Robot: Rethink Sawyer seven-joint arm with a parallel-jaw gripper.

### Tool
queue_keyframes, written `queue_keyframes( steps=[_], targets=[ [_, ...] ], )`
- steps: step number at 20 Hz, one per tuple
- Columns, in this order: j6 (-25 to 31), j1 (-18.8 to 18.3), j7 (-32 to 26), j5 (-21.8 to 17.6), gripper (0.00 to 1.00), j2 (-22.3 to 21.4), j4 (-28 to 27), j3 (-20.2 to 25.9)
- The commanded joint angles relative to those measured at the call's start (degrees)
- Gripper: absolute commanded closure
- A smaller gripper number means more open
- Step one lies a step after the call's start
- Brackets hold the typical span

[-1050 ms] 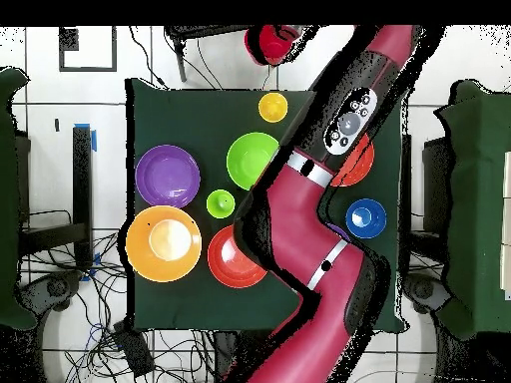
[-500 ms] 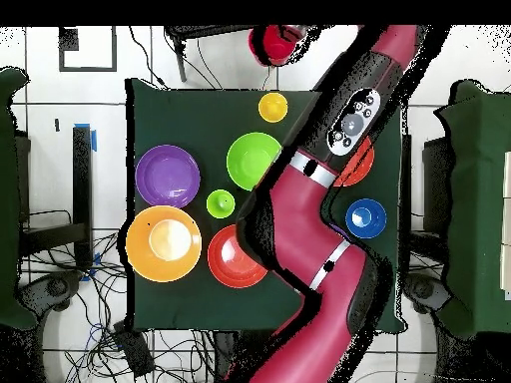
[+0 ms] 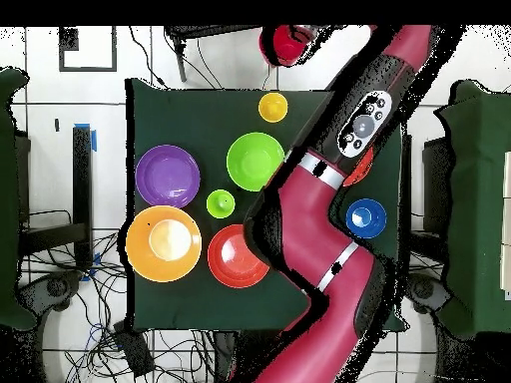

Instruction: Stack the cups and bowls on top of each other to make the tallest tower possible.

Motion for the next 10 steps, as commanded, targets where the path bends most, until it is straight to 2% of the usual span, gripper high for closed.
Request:
queue_keyframes(
  steps=[1, 10],
  targets=[
    [0.3, -0.1, -12.4, -3.7, 1.0, 0.7, -7.7, -8.3],
    [1.5, -0.2, -9.0, 0.1, 1.0, 1.3, -6.8, -10.8]
  ],
)
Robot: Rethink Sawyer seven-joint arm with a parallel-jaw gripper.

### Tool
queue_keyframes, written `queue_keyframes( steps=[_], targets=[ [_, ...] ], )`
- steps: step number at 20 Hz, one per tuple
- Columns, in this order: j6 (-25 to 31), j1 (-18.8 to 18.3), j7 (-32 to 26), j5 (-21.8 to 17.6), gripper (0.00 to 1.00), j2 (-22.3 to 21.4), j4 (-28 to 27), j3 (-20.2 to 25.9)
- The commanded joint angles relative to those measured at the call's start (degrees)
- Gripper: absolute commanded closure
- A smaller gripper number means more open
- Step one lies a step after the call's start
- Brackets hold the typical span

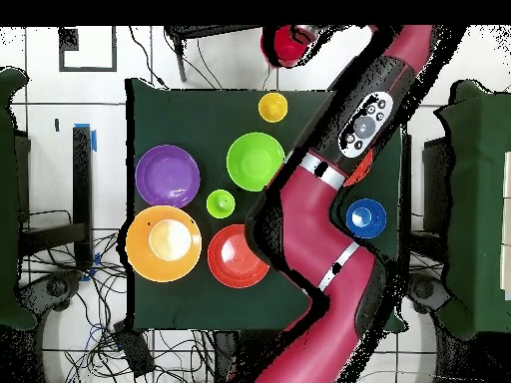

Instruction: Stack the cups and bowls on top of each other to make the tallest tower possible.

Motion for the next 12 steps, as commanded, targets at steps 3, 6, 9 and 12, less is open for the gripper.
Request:
queue_keyframes(
  steps=[3, 6, 9, 12],
  targets=[
    [1.4, 0.1, -8.6, 0.1, 1.0, 1.3, -6.8, -10.2],
    [1.4, 0.3, -8.5, 0.8, 1.0, 1.3, -6.8, -10.6],
    [1.5, 0.2, -8.3, 1.6, 1.0, 1.3, -6.5, -11.3],
    [1.9, 0.2, -7.8, 2.1, 1.0, 1.2, -6.2, -12.3]
  ],
)
